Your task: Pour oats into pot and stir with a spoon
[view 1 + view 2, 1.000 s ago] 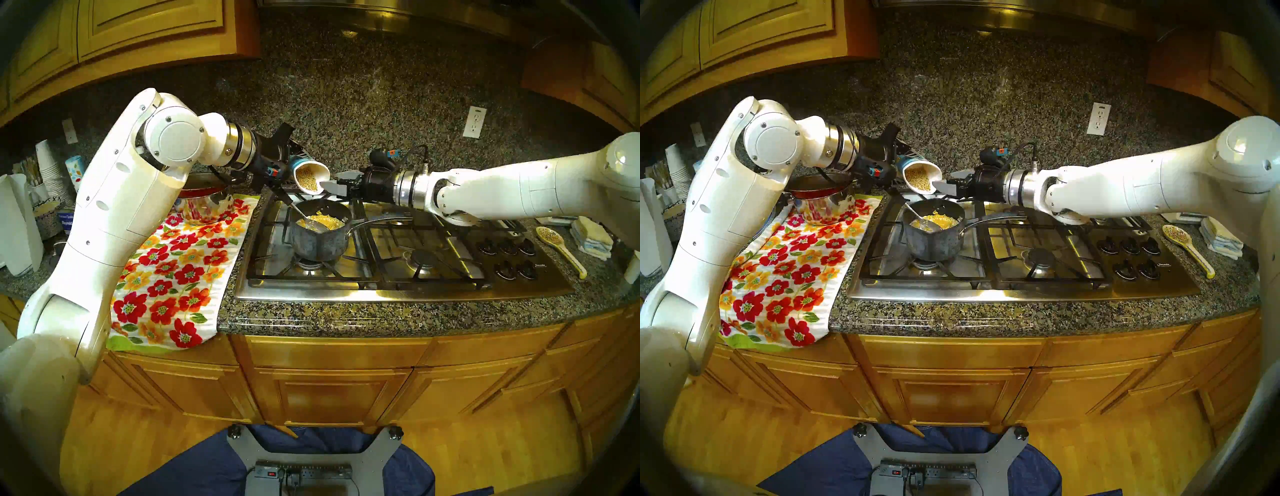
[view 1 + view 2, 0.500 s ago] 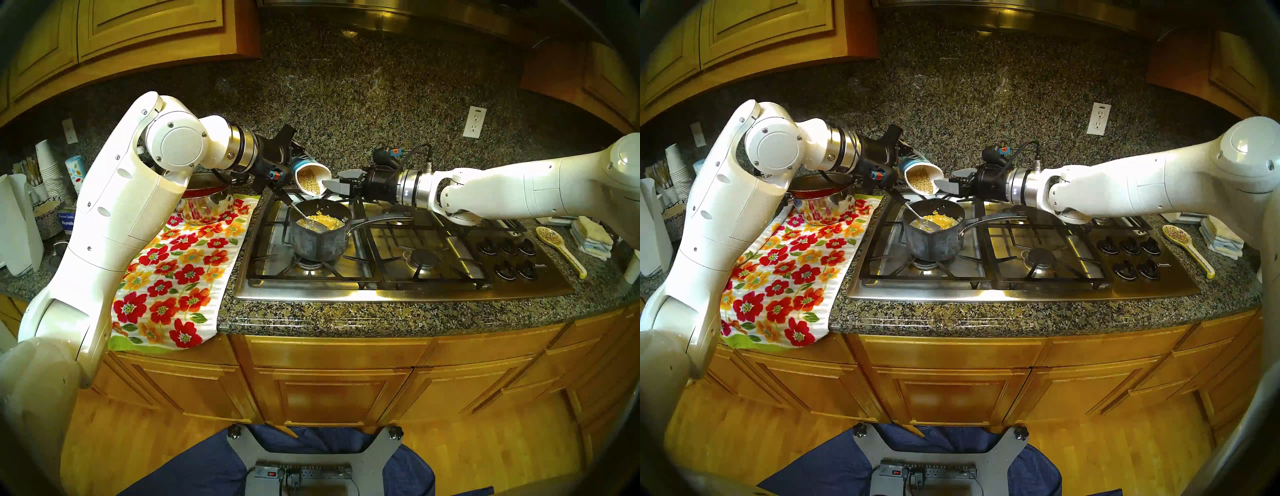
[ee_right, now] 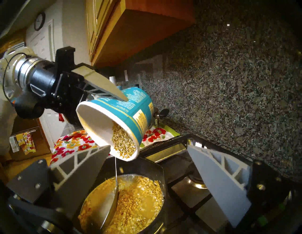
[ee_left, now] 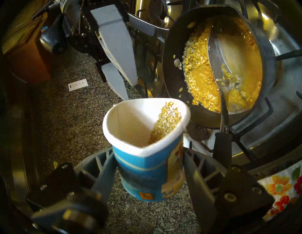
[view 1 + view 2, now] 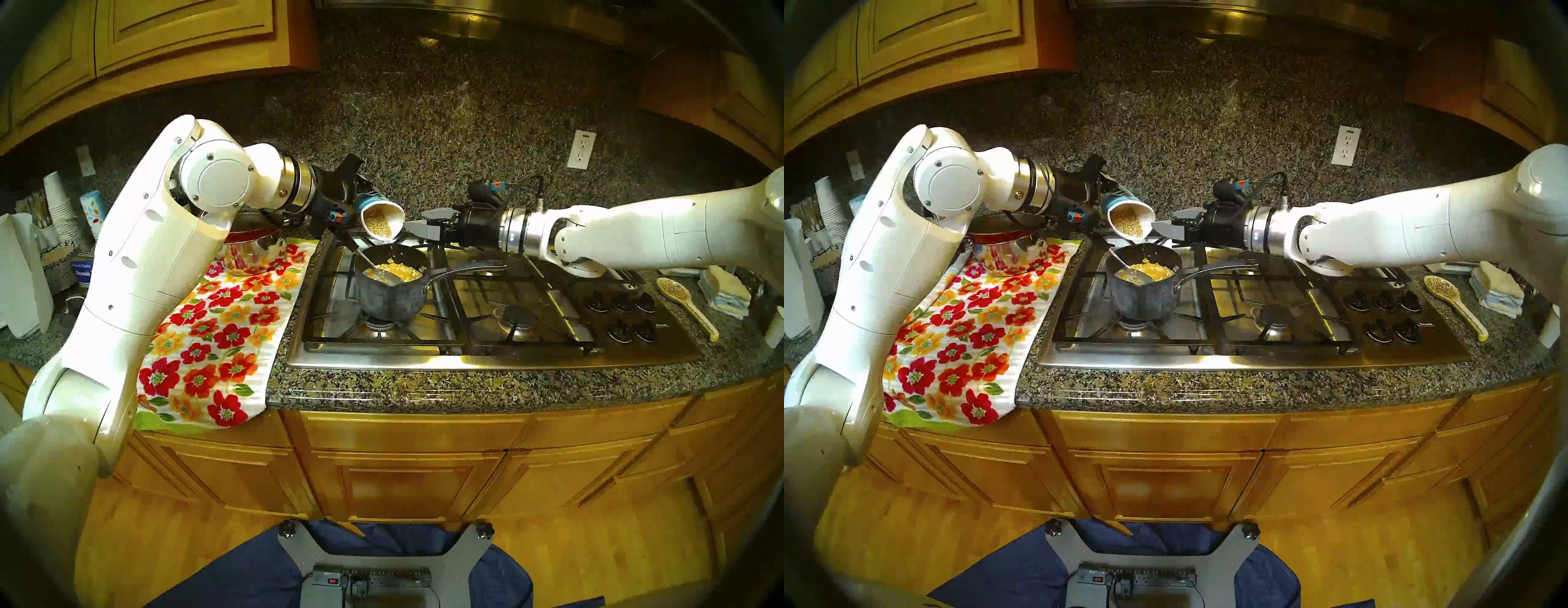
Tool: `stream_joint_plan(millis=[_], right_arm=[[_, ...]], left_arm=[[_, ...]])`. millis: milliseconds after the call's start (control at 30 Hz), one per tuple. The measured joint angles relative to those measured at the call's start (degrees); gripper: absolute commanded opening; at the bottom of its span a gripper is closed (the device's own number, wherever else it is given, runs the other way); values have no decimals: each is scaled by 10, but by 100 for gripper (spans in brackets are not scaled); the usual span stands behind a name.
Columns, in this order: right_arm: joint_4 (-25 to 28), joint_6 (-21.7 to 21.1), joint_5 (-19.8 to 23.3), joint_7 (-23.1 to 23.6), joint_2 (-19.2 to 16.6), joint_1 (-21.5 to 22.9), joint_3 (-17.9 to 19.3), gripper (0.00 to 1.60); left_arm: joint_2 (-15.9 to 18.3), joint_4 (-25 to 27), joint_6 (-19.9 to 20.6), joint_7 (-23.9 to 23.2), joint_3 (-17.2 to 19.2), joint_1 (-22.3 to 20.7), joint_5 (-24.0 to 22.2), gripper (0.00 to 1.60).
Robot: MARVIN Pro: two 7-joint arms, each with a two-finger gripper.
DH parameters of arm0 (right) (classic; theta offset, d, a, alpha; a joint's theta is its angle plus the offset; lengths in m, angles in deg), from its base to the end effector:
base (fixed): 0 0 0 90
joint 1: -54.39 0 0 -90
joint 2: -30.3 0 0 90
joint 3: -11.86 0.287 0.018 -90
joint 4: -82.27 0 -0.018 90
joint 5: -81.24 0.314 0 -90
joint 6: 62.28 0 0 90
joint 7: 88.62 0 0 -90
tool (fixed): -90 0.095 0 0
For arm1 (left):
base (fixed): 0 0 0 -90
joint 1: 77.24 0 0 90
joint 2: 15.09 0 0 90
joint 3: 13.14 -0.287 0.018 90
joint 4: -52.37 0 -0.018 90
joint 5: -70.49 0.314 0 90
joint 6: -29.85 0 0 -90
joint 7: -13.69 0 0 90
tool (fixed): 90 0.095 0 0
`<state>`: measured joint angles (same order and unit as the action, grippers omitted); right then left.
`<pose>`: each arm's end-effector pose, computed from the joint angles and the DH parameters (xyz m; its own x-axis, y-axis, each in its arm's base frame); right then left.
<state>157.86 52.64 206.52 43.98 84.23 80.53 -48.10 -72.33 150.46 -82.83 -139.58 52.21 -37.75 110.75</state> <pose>0.5292 -0.0145 -0.0802 0.1197 0.0632 0.9908 0.8643 -0.4976 -0.0727 0.4844 -0.0290 0.0033 -0.7107 -0.6350 -0.3029 -0.1104 0.5259 -0.8434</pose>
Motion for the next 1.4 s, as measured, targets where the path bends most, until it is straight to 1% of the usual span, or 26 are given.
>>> stream_joint_plan(millis=[300,667,1000,1400], right_arm=[[-2,-1,-4,1,-19,26,-6,160],[-7,-8,-4,1,-32,46,-13,160],[-12,-18,-3,-2,-36,54,-18,160],[-13,-18,-3,-5,-37,58,-20,160]], left_arm=[[1,10,-19,12,0,5,19,70],[2,22,-37,36,-1,16,51,70],[1,33,-53,65,-2,26,90,70],[1,48,-65,95,-2,40,127,70]])
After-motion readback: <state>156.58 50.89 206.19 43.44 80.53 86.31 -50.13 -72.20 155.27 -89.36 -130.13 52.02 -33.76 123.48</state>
